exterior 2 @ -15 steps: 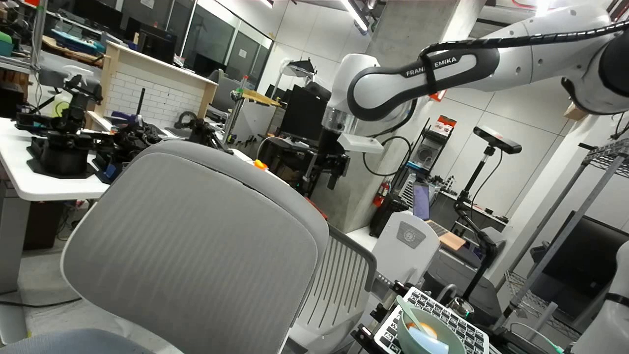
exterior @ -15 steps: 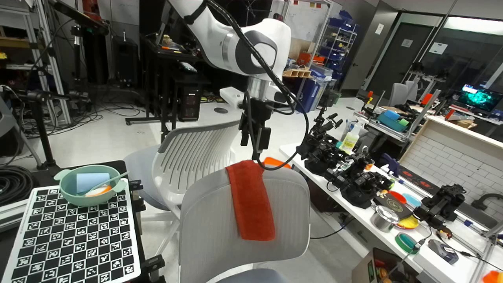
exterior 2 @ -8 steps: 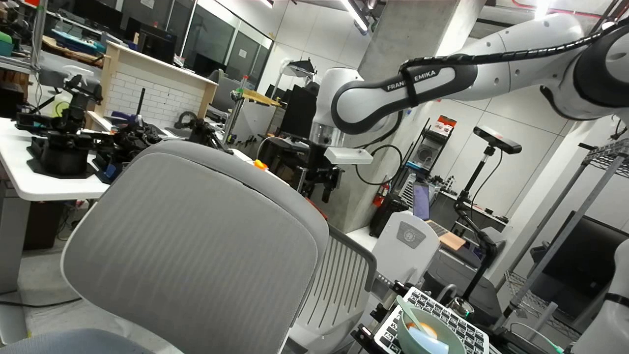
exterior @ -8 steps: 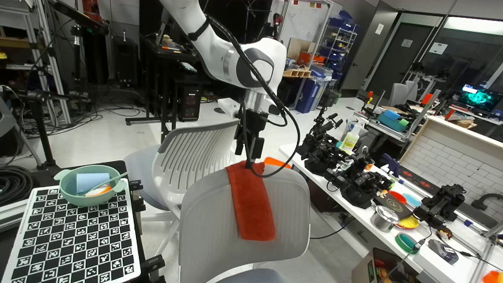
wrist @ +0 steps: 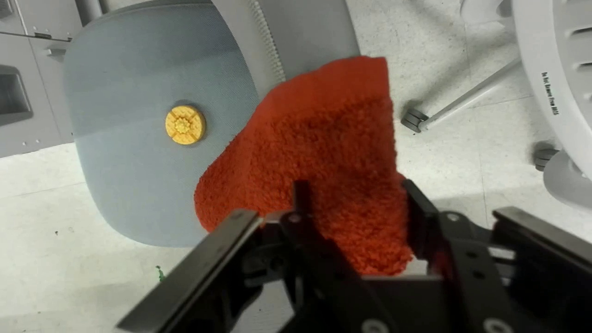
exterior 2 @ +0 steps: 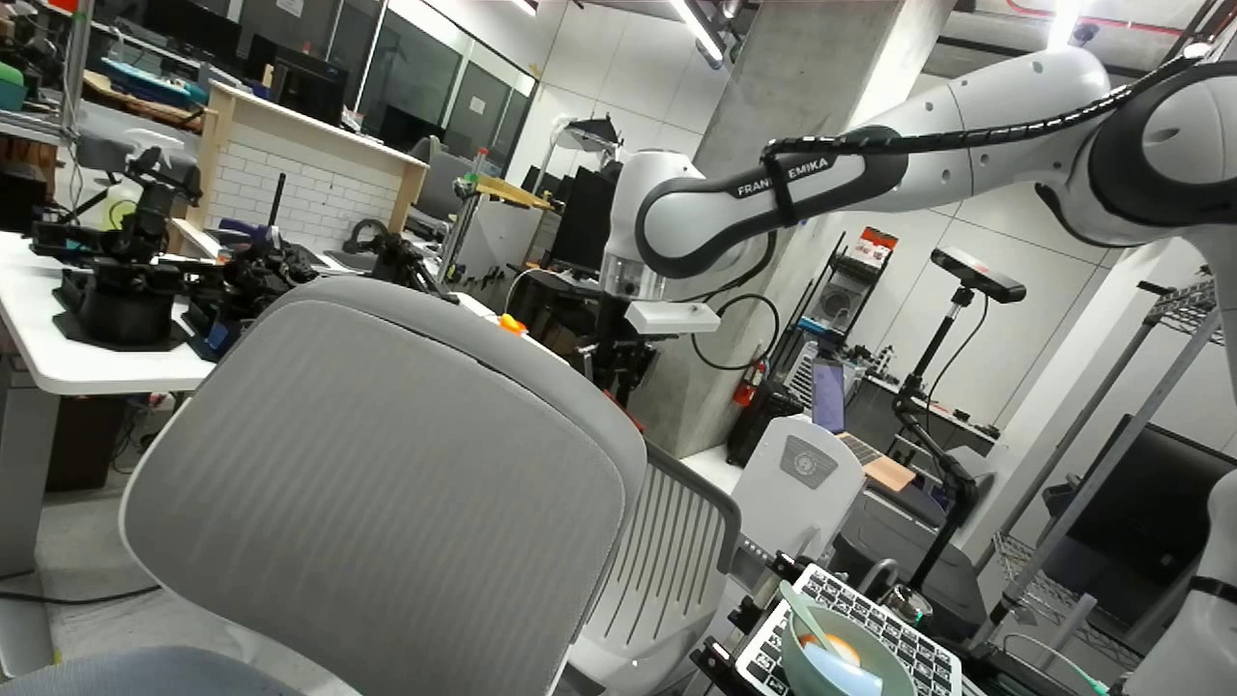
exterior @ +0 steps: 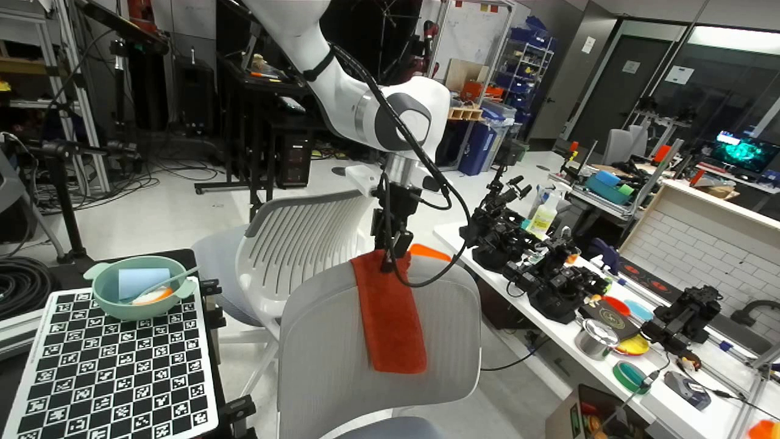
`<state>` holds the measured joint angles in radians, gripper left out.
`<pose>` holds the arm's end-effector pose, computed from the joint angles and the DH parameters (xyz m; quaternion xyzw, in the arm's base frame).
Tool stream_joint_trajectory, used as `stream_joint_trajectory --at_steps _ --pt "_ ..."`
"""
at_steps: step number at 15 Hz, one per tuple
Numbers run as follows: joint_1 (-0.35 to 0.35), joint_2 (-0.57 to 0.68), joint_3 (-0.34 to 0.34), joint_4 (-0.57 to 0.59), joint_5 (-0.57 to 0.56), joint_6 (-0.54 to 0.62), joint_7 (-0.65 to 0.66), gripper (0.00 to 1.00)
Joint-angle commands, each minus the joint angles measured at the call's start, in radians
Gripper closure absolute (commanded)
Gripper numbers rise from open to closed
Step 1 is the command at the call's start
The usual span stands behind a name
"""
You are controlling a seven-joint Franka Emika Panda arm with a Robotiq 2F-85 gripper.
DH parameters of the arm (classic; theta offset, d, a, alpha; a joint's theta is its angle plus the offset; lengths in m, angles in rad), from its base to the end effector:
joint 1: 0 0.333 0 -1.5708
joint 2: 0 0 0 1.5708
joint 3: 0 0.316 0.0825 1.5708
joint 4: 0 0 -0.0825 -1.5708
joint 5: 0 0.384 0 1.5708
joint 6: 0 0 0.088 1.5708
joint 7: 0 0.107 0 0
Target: Move the orange towel to the chair on the left then back to the chair on the right
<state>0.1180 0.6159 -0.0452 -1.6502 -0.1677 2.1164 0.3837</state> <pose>0.6677 0.0442 0.2427 0.9886 -0.1025 -0.0542 0.0962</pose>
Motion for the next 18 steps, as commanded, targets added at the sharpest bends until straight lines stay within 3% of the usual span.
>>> stream_joint_trajectory --at_steps 1,3,5,12,18 --pt "0.024 -0.033 -0.008 0.004 -0.011 -0.010 -0.012 0.80" --pt "0.032 -0.058 -0.005 -0.005 -0.012 -0.007 -0.015 0.94" --pt "0.036 -0.083 -0.001 -0.010 -0.014 -0.012 -0.023 0.99" --pt "0.063 -0.225 0.025 0.011 -0.010 -0.035 -0.056 0.97" --pt "0.049 -0.275 0.053 0.214 0.030 -0.131 -0.107 0.97"
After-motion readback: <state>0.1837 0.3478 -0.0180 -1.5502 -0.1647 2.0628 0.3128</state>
